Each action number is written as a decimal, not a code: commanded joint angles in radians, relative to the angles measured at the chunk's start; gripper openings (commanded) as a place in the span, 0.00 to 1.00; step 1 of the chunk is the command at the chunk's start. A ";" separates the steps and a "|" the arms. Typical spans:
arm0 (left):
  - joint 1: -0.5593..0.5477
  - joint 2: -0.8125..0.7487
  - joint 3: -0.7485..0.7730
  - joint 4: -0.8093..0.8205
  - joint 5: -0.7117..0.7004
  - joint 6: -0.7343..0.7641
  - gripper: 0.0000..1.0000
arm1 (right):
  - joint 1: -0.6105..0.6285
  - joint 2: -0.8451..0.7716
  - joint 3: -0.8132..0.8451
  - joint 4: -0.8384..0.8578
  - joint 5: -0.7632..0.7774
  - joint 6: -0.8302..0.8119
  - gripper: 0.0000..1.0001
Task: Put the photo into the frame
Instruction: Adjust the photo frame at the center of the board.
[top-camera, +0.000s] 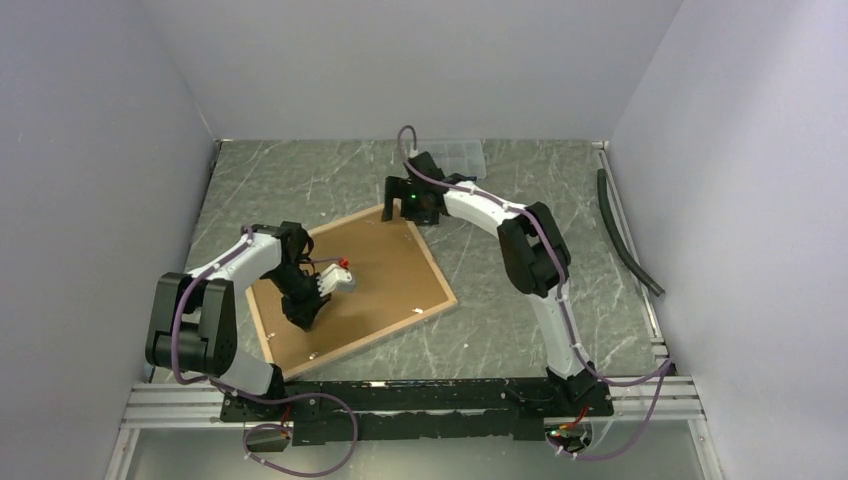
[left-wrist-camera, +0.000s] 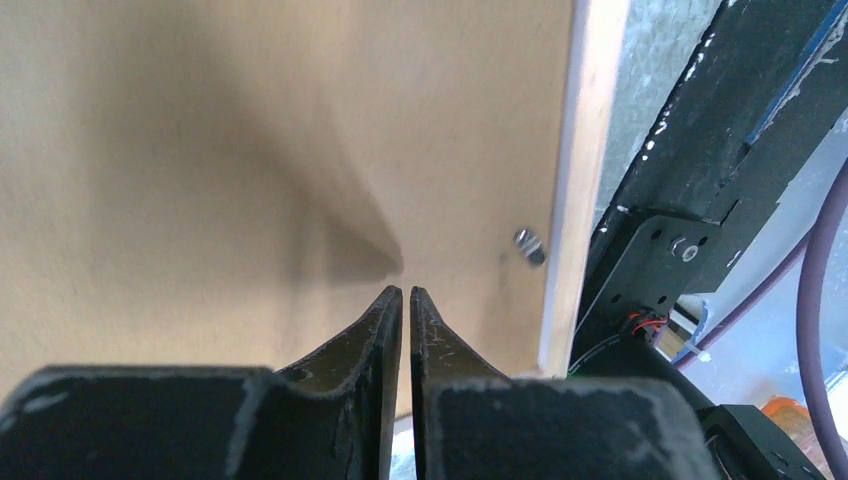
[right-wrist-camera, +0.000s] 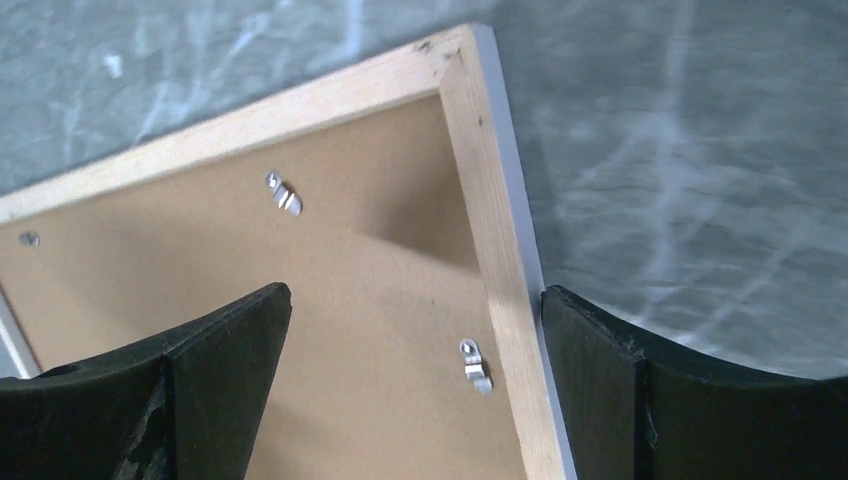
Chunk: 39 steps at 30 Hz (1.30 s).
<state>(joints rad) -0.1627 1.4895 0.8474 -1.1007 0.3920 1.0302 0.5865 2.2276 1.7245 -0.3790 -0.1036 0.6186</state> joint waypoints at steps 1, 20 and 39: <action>-0.001 0.005 0.081 -0.021 0.060 -0.008 0.14 | 0.006 -0.014 0.155 -0.160 0.005 -0.067 1.00; 0.520 0.527 0.798 0.301 -0.346 -0.361 0.28 | 0.070 -0.785 -0.789 -0.063 -0.331 0.086 0.85; 0.415 0.466 0.406 0.365 -0.291 -0.387 0.24 | -0.027 -0.570 -0.777 0.173 -0.466 0.194 0.91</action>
<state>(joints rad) 0.3294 1.9644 1.3521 -0.6678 0.0036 0.6895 0.6403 1.6806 0.9215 -0.2939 -0.6086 0.7616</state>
